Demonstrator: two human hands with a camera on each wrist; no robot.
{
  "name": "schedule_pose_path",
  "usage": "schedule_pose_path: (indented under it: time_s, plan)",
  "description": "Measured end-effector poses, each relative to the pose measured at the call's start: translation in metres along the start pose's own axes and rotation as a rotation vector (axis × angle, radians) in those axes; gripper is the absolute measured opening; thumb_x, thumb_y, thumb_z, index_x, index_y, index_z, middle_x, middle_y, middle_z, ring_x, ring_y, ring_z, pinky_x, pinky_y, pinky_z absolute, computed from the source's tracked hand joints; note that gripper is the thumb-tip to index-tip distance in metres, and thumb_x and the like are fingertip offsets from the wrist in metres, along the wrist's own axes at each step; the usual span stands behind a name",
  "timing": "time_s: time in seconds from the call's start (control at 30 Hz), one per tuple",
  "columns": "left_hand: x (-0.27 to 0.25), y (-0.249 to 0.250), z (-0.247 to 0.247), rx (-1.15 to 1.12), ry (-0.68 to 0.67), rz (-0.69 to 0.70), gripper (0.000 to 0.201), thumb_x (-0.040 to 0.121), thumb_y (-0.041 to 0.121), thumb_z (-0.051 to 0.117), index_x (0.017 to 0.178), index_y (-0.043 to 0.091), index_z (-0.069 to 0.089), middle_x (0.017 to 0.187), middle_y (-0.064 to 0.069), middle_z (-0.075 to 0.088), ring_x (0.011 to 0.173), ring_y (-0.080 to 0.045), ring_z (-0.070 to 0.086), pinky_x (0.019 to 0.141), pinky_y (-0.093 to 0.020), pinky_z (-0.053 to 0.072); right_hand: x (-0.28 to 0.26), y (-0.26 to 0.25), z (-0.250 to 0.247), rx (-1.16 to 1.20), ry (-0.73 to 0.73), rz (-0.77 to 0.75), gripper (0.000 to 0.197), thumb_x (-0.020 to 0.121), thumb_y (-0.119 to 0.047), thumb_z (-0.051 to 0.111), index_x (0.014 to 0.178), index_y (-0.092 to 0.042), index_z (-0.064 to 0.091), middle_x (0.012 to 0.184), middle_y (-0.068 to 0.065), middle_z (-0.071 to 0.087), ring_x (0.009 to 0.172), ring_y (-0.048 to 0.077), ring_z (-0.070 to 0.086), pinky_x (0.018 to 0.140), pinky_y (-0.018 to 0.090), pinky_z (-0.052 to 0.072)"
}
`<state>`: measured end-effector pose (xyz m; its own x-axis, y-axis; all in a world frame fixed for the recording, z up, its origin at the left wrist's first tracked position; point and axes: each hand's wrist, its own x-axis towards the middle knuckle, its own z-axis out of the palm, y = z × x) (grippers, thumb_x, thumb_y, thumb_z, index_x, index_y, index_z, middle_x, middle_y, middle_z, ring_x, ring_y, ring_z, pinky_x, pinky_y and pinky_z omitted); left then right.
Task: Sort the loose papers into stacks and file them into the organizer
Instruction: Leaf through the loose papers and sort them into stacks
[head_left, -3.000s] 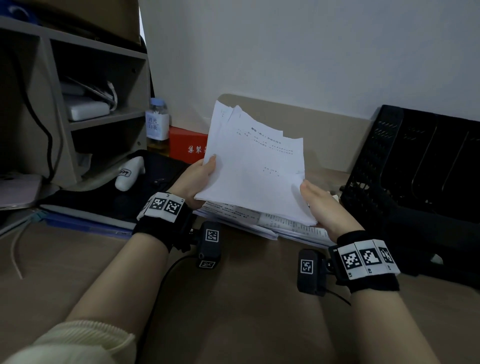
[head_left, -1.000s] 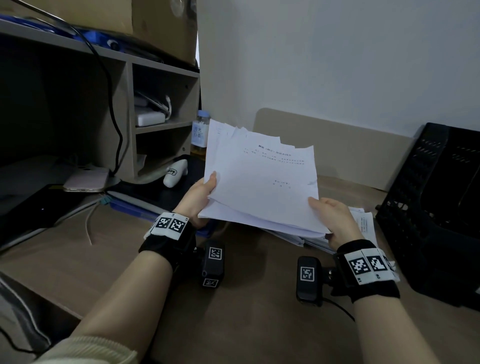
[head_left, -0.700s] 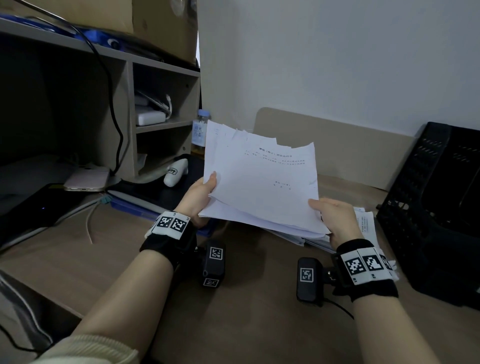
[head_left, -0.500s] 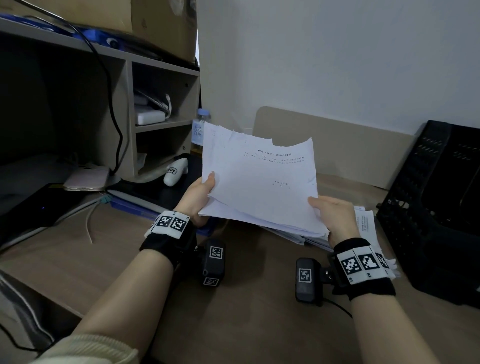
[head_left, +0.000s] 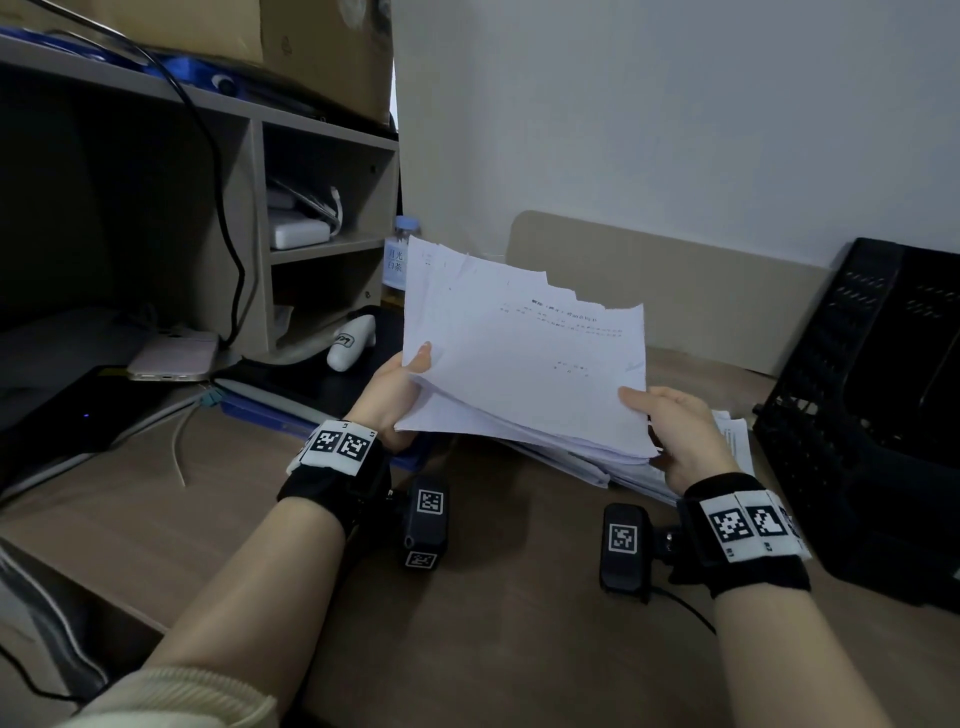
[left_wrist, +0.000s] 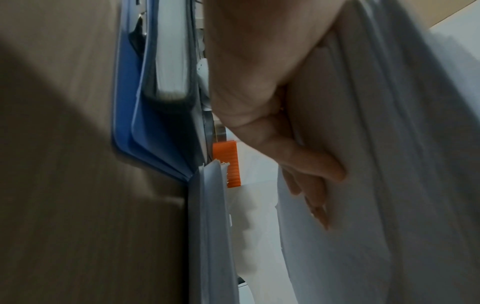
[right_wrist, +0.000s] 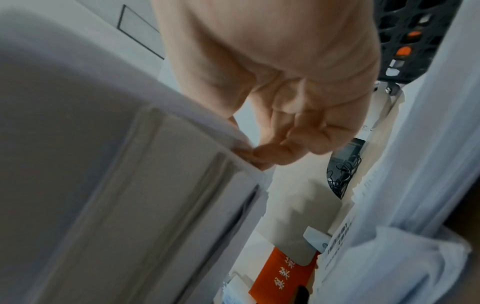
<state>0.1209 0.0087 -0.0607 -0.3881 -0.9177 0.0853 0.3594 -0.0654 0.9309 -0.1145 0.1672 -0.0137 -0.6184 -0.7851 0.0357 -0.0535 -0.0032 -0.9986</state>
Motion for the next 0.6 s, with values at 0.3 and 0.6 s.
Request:
schedule_pose_path:
  time_s: [0.3,0.6]
  plan:
    - [-0.0078,0.0045,0.0044,0.039,-0.044,0.019,0.040,0.103,0.032,0.043,0.129,0.004,0.053,0.120,-0.014,0.065,0.106,-0.028,0.063,0.082,-0.032,0.053,-0.0027,-0.0045,0.0035,0.012,0.000,0.074,0.044,0.093,-0.037,0.050,0.111,0.000,0.063,0.093,0.008,0.066,0.076,0.023,0.059,0.065,0.031,0.042]
    - [-0.0098,0.0072,0.0048,0.017,-0.003,-0.018,0.042,0.103,0.031,0.044,0.134,0.004,0.051,0.130,-0.018,0.060,0.114,-0.031,0.060,0.100,-0.042,0.047,-0.0053,-0.0064,0.0064,-0.015,0.028,0.065,0.054,0.093,-0.050,0.045,0.113,-0.003,0.063,0.106,0.015,0.071,0.083,0.024,0.059,0.073,0.035,0.040]
